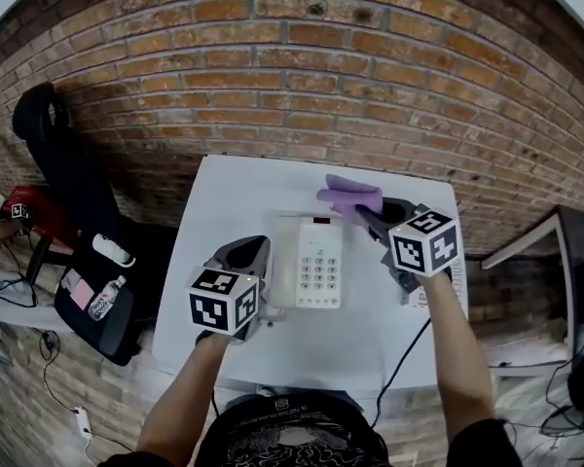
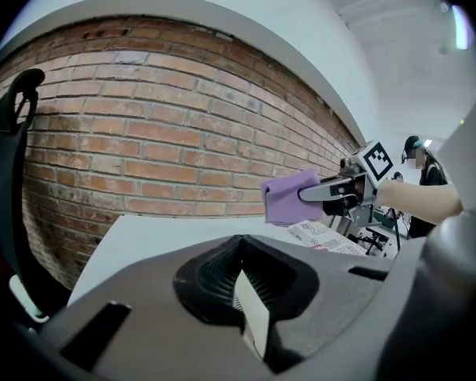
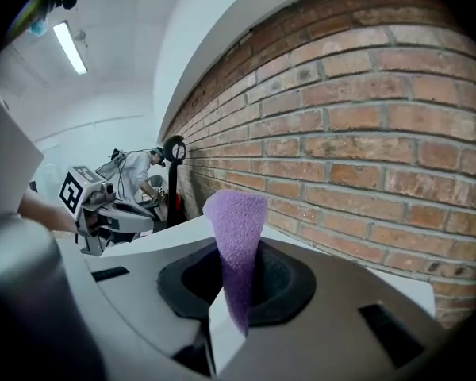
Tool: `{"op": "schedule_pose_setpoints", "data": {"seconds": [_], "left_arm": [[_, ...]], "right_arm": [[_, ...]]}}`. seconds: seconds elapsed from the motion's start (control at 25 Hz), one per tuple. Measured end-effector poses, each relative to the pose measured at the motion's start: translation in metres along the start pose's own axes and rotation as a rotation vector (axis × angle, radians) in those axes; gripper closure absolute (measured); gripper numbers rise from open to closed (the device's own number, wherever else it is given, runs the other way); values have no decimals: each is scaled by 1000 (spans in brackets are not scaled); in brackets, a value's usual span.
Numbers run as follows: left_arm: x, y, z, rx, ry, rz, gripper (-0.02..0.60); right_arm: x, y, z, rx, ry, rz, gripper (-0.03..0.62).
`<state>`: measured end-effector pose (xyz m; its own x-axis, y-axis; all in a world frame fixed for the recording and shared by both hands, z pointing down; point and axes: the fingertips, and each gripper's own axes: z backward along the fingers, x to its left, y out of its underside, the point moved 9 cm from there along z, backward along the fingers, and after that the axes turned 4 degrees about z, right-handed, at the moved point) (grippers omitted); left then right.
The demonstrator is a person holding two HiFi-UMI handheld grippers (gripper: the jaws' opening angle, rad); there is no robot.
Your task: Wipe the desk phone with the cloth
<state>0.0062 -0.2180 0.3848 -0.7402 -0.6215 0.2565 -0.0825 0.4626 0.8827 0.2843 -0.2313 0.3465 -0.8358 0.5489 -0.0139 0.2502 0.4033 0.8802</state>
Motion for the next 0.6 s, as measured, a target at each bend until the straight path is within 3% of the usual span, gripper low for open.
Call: {"op": "schedule_pose_setpoints", "data": {"seconds": [0.6], "left_arm": [[-12,-10,49,-50,44,-42,575]], "right_arm": [[85,13,87,-131,254,-73,545]]}}
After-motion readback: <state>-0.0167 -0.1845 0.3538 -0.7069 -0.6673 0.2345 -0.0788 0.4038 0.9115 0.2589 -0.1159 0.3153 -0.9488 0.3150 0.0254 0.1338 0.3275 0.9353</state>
